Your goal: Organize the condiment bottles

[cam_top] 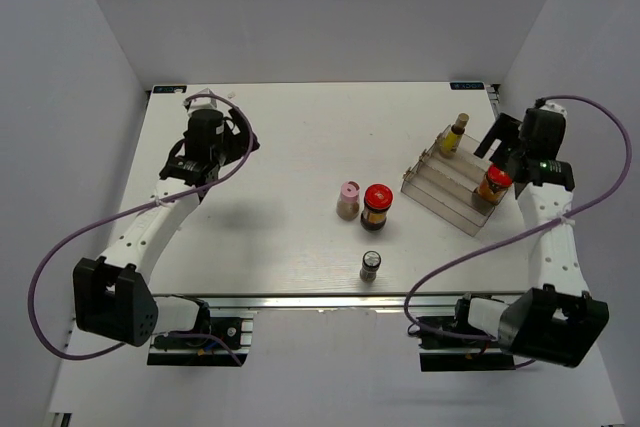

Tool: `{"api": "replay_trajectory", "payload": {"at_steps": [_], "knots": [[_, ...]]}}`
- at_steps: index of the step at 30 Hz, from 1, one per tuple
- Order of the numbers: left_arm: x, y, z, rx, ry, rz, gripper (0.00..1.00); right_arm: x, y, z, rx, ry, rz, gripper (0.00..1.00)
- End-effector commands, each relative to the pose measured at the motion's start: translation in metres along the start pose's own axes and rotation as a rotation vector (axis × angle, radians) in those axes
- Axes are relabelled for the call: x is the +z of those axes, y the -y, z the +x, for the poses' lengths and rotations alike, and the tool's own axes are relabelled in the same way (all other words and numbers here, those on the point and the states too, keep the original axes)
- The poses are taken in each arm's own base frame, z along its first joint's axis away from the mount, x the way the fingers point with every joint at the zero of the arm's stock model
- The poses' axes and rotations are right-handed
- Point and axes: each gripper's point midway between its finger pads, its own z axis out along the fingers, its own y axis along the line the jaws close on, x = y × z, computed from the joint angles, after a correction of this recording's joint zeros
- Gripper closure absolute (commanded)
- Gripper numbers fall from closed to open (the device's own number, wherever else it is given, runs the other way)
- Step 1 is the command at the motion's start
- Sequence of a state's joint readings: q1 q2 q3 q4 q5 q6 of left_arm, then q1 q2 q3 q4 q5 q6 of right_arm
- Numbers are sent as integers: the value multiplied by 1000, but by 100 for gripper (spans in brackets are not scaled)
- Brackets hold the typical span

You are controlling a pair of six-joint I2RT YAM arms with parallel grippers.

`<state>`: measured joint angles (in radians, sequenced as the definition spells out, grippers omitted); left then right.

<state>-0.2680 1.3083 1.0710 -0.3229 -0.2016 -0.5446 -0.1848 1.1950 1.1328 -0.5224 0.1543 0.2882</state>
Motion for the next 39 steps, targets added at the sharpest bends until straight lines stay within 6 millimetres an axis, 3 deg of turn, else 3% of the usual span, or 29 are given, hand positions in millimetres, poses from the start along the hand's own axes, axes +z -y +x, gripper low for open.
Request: {"api": "replay_trajectory", "payload": {"at_steps": [1,2,4,5,8,13,22,32,37,39], "knots": [[-14,0,-4,-18,20,12,2,-32,-51,-8,-124,45,-182,11],[-15,-1,-4,-18,22,11,2,-43,-83,6,-204,29,-269,11],[-16,-2,-3,-23,24,8,2,-54,-112,27,-328,4,-348,11],[-15,-2,0,-22,17,8,2,-65,-138,46,-399,-24,-426,11],[-13,-5,5,-24,-3,-3,2,-84,-174,83,-546,-58,-538,11],[-11,-8,12,-22,-24,-14,2,-86,-203,118,-654,-94,-555,11],[-16,-11,16,-22,-26,-15,2,-65,-217,167,-742,-213,-541,11],[-17,-12,15,-22,-18,-16,2,-52,-188,207,-748,-346,-440,11],[-16,-13,15,-22,-17,-17,2,-51,-187,214,-732,-365,-443,19],[-16,-13,16,-21,-20,-19,2,-51,-193,211,-720,-347,-468,28]]}}
